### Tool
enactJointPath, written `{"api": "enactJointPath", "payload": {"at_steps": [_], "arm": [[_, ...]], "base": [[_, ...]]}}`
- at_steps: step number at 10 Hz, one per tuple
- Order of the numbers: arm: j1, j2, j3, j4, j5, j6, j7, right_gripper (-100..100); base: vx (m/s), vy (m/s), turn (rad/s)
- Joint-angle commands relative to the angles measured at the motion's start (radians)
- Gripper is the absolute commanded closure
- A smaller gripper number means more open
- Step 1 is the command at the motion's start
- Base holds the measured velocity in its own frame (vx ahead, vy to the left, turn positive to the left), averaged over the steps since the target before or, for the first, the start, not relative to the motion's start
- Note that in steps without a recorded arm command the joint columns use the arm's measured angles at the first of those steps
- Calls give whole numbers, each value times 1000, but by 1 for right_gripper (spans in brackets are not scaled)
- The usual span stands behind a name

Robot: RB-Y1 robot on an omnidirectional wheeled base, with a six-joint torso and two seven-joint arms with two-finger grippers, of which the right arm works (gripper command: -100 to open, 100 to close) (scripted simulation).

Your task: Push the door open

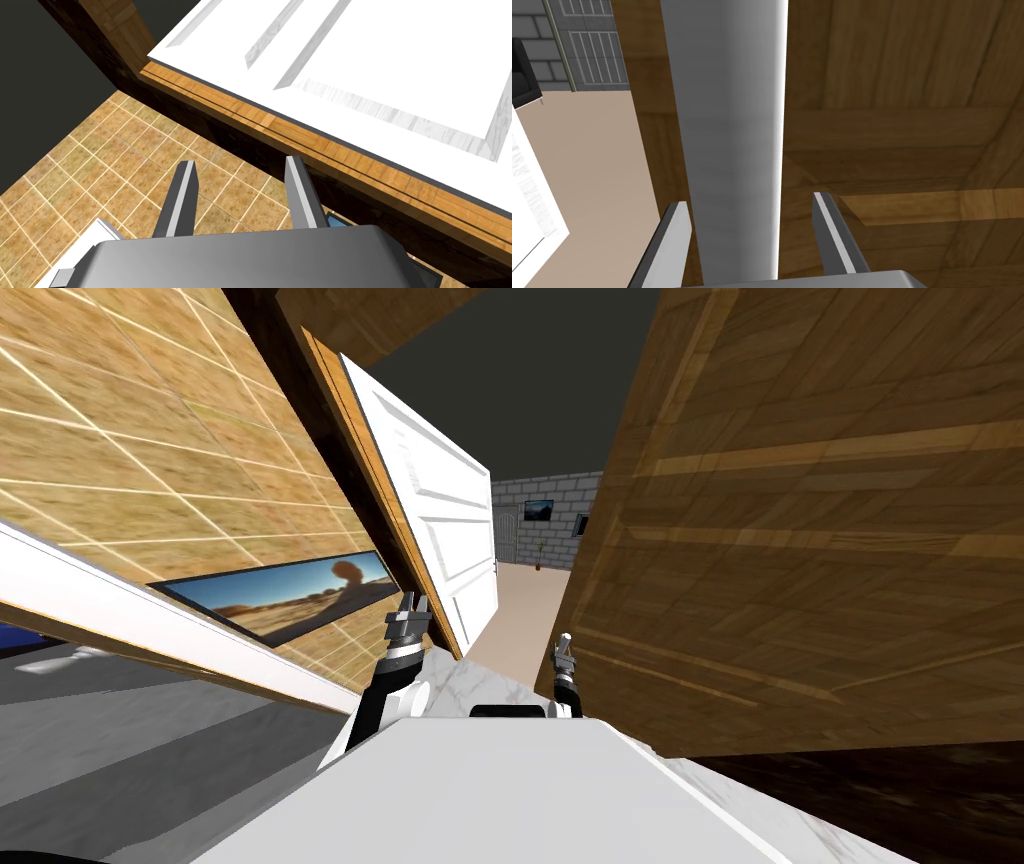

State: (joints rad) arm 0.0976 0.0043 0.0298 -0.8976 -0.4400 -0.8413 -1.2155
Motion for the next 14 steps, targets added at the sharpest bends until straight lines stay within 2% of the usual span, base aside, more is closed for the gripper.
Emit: {"api": "enactJointPath", "payload": {"at_steps": [1,5,6,8,9,14], "arm": [[0,0,1,-1,0,2,1,100],[0,0,1,-1,0,2,1,100],[-4,-12,-9,0,-6,5,3,100],[-6,-25,-22,0,-14,6,7,100],[-6,-25,-22,0,-14,6,7,100],[-14,-57,-77,1,-47,8,22,100]], "base": [[-29,11,31],[-4,1,1],[91,10,-21],[183,7,-39],[125,-5,-10],[200,-4,-51]]}}
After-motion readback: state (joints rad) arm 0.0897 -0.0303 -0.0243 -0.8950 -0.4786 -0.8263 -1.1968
